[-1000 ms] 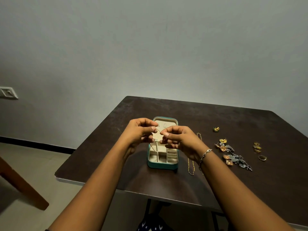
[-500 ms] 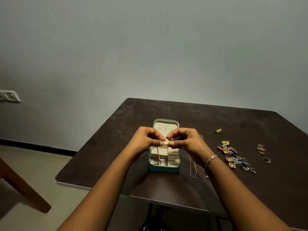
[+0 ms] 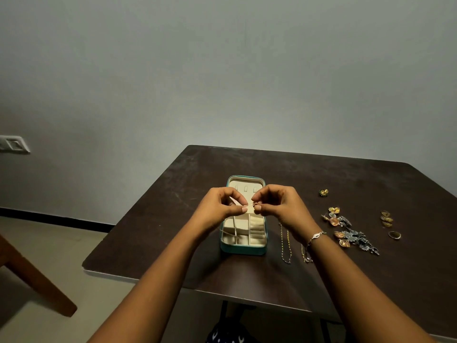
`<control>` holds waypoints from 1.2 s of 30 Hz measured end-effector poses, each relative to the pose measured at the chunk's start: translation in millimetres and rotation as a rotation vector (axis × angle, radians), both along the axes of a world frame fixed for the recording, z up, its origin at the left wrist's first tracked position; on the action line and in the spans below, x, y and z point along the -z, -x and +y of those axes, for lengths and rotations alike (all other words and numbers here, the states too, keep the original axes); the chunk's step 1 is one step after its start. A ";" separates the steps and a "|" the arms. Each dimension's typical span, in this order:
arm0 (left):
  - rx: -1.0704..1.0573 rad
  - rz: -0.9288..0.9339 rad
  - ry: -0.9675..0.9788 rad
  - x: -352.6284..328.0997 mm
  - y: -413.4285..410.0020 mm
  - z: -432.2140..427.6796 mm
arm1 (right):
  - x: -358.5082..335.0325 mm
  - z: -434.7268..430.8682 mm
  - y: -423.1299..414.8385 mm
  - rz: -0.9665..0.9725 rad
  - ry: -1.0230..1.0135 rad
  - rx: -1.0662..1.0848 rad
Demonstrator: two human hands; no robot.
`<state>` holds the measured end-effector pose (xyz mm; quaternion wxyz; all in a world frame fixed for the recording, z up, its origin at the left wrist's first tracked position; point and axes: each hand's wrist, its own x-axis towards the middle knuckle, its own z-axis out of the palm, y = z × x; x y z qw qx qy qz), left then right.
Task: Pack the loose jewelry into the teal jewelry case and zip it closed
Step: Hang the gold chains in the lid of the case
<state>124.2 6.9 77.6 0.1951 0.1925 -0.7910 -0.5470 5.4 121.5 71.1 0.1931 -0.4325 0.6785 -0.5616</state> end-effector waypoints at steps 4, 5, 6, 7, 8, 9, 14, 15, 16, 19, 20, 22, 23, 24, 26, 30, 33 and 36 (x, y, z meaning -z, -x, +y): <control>-0.036 0.034 0.020 5.2 3.1 -3.4 | -0.8 1.6 0.9 0.027 -0.031 -0.006; -0.042 0.040 0.020 5.5 3.0 -3.3 | -0.7 1.9 1.3 0.023 -0.038 -0.008; -0.048 0.048 0.022 5.3 2.8 -3.0 | -0.8 2.2 1.5 0.014 -0.039 -0.009; -0.054 0.056 0.028 4.8 2.3 -2.2 | -0.5 2.5 1.7 0.001 -0.036 -0.009; -0.058 0.066 0.033 4.0 1.9 -1.3 | -0.4 2.9 1.7 -0.013 -0.033 -0.009; -0.058 0.074 0.035 3.1 1.4 0.0 | -0.4 3.4 1.8 -0.026 -0.035 -0.011; -0.034 0.060 0.013 1.1 1.0 3.2 | -0.8 4.5 2.5 -0.069 -0.052 -0.038; -0.015 0.038 0.008 0.6 0.8 3.7 | -1.1 4.7 3.0 -0.085 -0.042 -0.038; 0.006 0.015 0.002 0.2 0.7 4.0 | -1.7 4.9 3.8 -0.102 -0.029 -0.037; 0.050 -0.012 -0.012 -1.0 -0.3 3.4 | -4.5 6.4 7.6 -0.122 0.001 -0.016; 0.057 -0.016 -0.007 -1.8 -0.6 2.7 | -6.2 6.7 8.6 -0.121 0.008 -0.010; 0.069 -0.020 0.019 -1.9 -0.9 2.2 | -8.5 7.2 9.7 -0.119 0.021 -0.007; 0.070 -0.017 0.032 -1.2 -0.4 2.1 | -9.2 7.2 10.1 -0.115 0.027 -0.007; 0.066 -0.013 0.044 -0.4 0.2 2.1 | -10.1 7.2 10.4 -0.109 0.028 -0.008; 0.040 0.008 0.066 1.3 1.1 3.0 | -11.4 7.7 10.0 -0.086 0.022 -0.019; 0.004 0.059 0.018 2.6 2.7 4.4 | -13.8 9.0 7.5 -0.029 0.011 -0.054; 0.024 0.042 -0.020 3.1 3.9 4.1 | -15.3 8.8 6.4 -0.001 0.016 -0.056; 0.005 0.045 -0.024 1.8 3.3 4.7 | -16.9 9.2 6.2 0.016 0.010 -0.061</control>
